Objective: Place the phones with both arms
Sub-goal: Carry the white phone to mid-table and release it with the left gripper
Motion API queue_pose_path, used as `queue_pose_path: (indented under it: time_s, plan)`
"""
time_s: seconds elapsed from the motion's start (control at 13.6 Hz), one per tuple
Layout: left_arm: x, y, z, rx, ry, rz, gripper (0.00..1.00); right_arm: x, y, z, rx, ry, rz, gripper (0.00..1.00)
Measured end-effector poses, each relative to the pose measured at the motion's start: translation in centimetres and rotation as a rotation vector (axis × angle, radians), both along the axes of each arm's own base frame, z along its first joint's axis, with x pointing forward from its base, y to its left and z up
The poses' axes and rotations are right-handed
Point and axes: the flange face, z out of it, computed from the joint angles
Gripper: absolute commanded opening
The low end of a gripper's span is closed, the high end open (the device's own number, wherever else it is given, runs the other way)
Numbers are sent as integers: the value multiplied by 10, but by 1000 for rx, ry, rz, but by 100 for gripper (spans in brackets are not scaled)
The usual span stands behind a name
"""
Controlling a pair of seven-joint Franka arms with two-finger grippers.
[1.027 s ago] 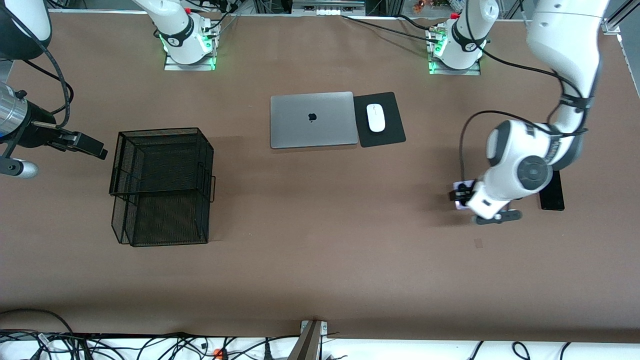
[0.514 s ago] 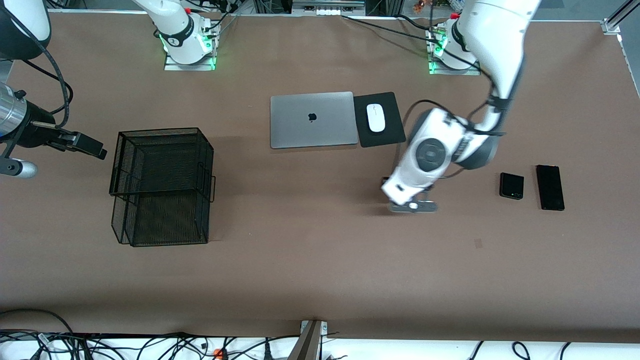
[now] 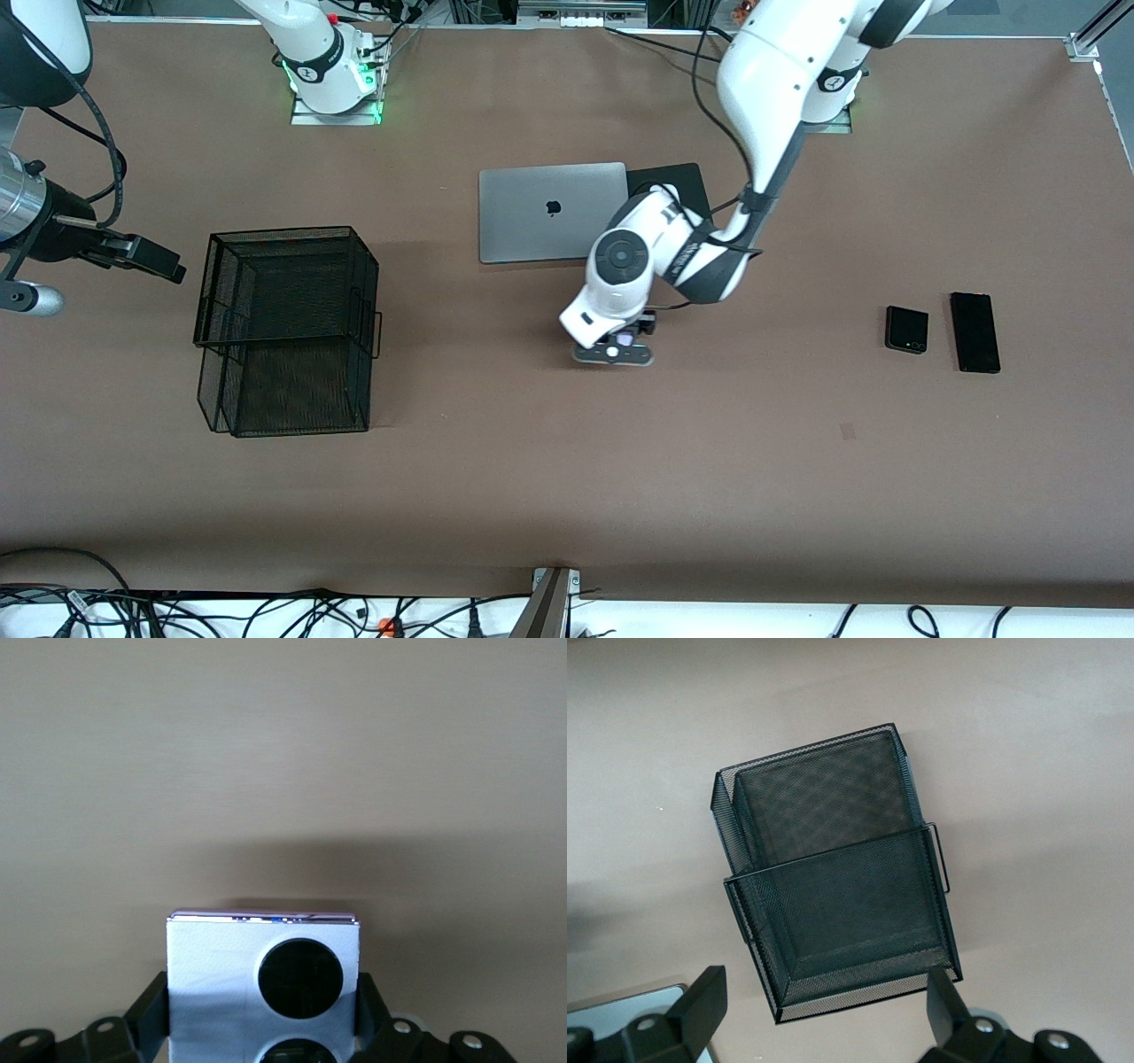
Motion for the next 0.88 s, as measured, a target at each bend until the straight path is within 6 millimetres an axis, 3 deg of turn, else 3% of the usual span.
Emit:
queue_pose_path:
  time_s: [0.29, 0.44, 0.59, 0.66, 0.73, 0.88]
  plan:
    - [9, -44, -12, -71, -67, 44, 0, 1, -4, -1, -16, -1, -4, 100]
    - [13, -52, -32, -94, -88, 94, 0, 3, -4, -5, -16, 2, -4, 100]
    - [18, -52, -33, -100, -97, 135, 4, 4, -4, -8, -16, 4, -4, 100]
    - [20, -50, -34, -98, -99, 154, 82, 4, -4, -8, -16, 4, -4, 100]
    - [21, -50, -35, -99, -99, 169, 100, 4, -4, -8, -16, 4, -4, 100]
    - [22, -49, -35, -99, -101, 182, 100, 5, -3, -10, -15, 8, -4, 100]
